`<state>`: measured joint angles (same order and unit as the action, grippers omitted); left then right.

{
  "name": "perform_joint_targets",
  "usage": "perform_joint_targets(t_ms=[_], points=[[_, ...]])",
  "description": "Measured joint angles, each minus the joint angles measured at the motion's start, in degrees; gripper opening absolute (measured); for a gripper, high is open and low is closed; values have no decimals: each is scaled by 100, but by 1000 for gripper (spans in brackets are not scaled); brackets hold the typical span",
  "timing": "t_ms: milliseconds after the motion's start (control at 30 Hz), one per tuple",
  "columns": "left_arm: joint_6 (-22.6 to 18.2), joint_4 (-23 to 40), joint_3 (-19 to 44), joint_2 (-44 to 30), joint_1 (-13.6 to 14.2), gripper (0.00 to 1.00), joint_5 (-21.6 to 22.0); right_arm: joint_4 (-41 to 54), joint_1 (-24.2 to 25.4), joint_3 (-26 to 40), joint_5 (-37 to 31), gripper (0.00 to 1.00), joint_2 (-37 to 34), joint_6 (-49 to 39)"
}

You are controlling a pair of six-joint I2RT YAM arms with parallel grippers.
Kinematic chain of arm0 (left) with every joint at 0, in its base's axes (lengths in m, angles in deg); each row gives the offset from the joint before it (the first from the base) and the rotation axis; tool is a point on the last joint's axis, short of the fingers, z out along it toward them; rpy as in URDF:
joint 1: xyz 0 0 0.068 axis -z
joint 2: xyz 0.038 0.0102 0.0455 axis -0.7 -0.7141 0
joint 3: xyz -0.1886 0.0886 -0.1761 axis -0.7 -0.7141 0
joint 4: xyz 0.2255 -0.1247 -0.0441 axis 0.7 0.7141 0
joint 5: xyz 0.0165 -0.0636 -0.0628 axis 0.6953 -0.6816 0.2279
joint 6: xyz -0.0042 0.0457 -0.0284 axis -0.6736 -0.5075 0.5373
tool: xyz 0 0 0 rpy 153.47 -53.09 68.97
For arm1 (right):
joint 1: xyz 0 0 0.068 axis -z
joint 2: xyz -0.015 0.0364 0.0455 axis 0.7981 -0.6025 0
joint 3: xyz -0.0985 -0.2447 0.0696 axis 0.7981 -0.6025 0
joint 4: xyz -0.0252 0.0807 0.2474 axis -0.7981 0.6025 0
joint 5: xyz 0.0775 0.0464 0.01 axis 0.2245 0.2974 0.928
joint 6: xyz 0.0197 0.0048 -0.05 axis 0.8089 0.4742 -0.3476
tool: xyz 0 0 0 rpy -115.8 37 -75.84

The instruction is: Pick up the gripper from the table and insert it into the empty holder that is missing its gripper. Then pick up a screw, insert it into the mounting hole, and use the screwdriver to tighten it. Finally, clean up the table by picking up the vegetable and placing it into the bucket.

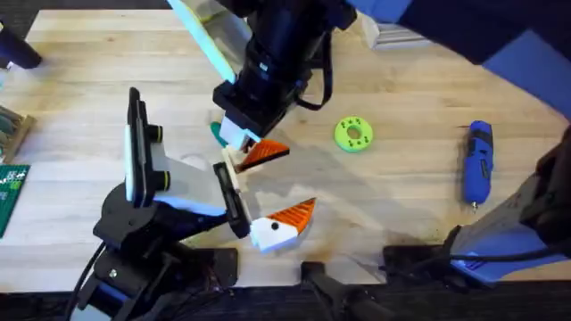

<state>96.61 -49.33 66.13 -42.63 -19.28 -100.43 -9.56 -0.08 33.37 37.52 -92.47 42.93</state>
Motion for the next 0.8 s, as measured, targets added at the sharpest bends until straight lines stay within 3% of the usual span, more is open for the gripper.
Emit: perform_joint_targets(t_ms=[800], points=[[-2, 0, 0, 0, 0, 985, 0, -46, 0, -61, -4, 7, -1, 0]])
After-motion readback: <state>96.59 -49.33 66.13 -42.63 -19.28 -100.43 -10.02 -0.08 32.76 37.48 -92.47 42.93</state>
